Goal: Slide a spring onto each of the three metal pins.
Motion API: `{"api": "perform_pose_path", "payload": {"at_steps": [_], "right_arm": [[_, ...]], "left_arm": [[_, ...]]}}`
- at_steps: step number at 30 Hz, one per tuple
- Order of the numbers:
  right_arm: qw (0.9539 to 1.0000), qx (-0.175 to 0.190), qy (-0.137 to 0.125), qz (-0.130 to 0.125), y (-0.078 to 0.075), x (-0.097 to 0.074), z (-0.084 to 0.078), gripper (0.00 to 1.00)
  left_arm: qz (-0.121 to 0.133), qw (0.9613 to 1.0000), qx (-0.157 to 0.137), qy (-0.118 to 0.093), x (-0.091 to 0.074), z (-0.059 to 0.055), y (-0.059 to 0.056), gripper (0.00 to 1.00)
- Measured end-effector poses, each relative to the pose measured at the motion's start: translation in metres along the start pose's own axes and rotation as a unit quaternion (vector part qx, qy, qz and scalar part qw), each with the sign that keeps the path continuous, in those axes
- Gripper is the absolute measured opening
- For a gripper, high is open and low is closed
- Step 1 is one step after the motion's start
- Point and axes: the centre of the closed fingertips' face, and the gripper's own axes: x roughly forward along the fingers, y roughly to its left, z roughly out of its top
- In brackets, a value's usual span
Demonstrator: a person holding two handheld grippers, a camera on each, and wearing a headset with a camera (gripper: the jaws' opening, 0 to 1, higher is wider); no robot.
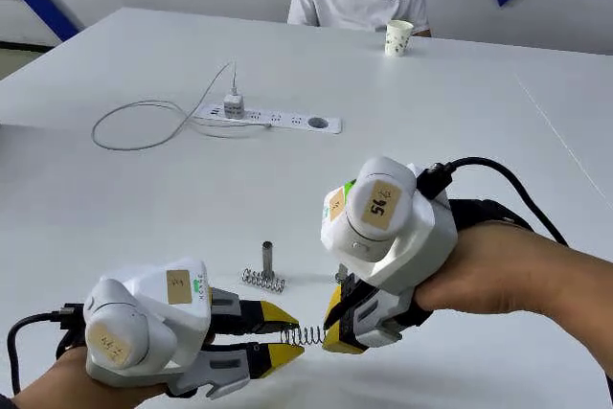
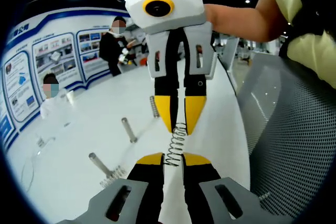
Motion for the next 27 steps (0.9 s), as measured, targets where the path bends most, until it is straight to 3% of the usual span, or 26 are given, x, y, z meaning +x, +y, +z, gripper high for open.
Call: {"api": "perform_pose_path", "payload": {"at_steps": [15,27], "right_arm": [[0.9989,-0.019,-0.037,-0.020,0.001,-0.014,0.026,0.11],[0.9970,-0.024,-0.069,-0.026,0.001,-0.016,0.043,0.11]], "left_arm": [[0.002,1.0000,-0.003,-0.009,-0.001,0.006,-0.001,0.11],[0.006,0.9994,-0.022,-0.024,-0.004,0.011,0.001,0.11]]}}
